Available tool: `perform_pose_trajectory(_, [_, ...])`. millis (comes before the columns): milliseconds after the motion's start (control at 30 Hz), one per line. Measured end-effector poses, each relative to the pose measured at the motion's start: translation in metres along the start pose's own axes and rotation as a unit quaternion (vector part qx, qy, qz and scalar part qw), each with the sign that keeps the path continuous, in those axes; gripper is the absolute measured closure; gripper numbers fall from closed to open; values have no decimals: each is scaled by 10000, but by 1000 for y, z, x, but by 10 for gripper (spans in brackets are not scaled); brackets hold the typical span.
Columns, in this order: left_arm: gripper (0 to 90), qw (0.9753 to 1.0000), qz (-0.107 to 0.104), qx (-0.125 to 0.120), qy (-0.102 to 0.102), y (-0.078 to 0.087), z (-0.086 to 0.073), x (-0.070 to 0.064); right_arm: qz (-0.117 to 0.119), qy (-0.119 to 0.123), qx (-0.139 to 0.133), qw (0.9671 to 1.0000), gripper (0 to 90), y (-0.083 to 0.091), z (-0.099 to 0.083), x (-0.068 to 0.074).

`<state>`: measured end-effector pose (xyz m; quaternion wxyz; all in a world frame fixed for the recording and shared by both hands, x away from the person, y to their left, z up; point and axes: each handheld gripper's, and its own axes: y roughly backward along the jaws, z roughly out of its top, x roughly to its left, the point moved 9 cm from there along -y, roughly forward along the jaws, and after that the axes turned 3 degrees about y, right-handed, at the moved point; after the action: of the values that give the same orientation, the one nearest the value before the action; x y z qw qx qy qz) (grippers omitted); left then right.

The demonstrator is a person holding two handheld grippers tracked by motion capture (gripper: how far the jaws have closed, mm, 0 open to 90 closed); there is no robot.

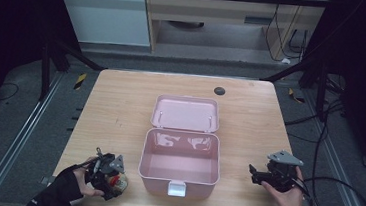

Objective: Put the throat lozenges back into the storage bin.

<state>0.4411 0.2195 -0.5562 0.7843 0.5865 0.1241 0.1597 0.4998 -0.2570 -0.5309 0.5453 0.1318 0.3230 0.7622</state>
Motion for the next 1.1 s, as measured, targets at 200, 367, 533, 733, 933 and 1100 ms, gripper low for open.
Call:
perform_pose_trajectory(200, [195, 10000, -66, -13, -21, 5, 0, -2, 3, 3, 15, 10000, 25, -1, 0, 1])
perform_pose_trajectory(367, [196, 9998, -94, -140, -88, 20, 4, -2, -4, 37, 31, 10000, 25, -1, -1, 1])
perform_pose_trajectory(533, [196, 9995, -70, -290, -129, 38, 10, -1, -3, 47, 33, 10000, 25, -1, -1, 1])
perform_pose_trajectory(733, [196, 9987, -16, -460, -214, 60, 18, 2, -2, 36, 44, 10000, 25, -1, -1, 1])
perform_pose_trajectory(933, [196, 9982, 39, -518, -307, 76, 29, 2, 8, 28, 49, 10000, 25, -1, -1, 1])
perform_pose_trajectory(1100, [197, 9974, 119, -584, -412, 90, 43, 3, 22, 54, 75, 10000, 25, -1, -2, 2])
